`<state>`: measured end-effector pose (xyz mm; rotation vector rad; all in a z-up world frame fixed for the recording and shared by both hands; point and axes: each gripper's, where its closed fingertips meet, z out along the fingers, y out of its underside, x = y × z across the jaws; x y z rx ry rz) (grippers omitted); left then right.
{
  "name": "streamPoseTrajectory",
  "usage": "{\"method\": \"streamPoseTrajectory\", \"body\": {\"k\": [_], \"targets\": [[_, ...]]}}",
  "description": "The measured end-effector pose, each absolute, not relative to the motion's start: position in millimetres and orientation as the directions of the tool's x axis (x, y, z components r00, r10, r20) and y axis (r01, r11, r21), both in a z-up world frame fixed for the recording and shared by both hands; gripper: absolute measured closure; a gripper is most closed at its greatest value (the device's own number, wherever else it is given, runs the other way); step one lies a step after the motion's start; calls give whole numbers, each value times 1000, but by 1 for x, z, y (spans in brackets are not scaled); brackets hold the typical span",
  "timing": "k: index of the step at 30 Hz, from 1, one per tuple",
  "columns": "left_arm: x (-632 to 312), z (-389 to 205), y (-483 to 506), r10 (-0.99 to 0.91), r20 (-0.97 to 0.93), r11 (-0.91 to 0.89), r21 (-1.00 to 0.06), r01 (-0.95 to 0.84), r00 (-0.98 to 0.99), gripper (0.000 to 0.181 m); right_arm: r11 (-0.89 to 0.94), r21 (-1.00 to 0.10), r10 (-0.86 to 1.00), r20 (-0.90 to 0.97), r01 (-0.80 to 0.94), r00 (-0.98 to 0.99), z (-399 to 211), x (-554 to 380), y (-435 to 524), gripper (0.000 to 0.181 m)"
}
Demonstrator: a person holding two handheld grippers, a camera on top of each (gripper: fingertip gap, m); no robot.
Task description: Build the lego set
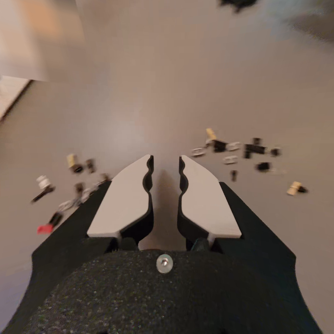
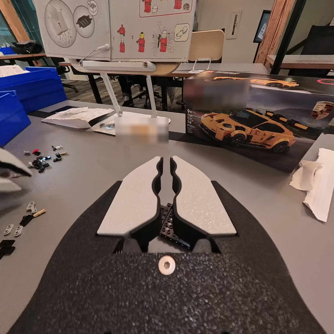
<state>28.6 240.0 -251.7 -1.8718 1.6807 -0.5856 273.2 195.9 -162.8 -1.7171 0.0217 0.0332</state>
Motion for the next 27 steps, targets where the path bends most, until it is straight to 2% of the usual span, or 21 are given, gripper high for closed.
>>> {"method": "streamPoseTrajectory", "body": {"k": [3, 6, 9, 11, 14, 19, 23, 24, 26, 27], "targets": [[42, -257, 208, -1000, 4, -2, -655, -756, -1, 155, -145, -989, 2, -41, -40, 999, -163, 274, 196, 174], [41, -271, 212, -999, -33, 25, -604, -797, -6, 155, -146, -989, 6, -40, -39, 999, -163, 274, 196, 174], [43, -275, 205, -999, 50, -19, -608, -794, -14, 158, -142, -989, 6, -38, -36, 999, -162, 274, 195, 174], [44, -276, 210, -1000, 31, -18, -617, -787, -2, 166, -142, -989, 6, -41, -40, 999, -162, 274, 196, 174], [45, -276, 212, -1000, 29, -25, -627, -779, 9, 166, -144, -989, 8, -42, -40, 999, -163, 274, 196, 174], [22, -274, 239, -993, -60, -43, -613, -789, 100, 166, -142, -989, 6, -40, -39, 999, -162, 274, 195, 174], [-17, -266, 292, -933, -192, -136, -593, -794, 303, 166, -142, -989, 10, -44, -42, 999, -162, 273, 196, 174], [-21, -262, 299, -919, -212, -147, -599, -787, 333, 164, -143, -989, 12, -43, -40, 999, -162, 273, 196, 174], [-17, -254, 301, -912, -222, -140, -625, -768, 346, 143, -145, -989, 14, -38, -36, 999, -163, 272, 196, 174], [-9, -251, 292, -928, -193, -124, -645, -754, 318, 141, -145, -989, 14, -38, -35, 999, -163, 271, 196, 174]]}}
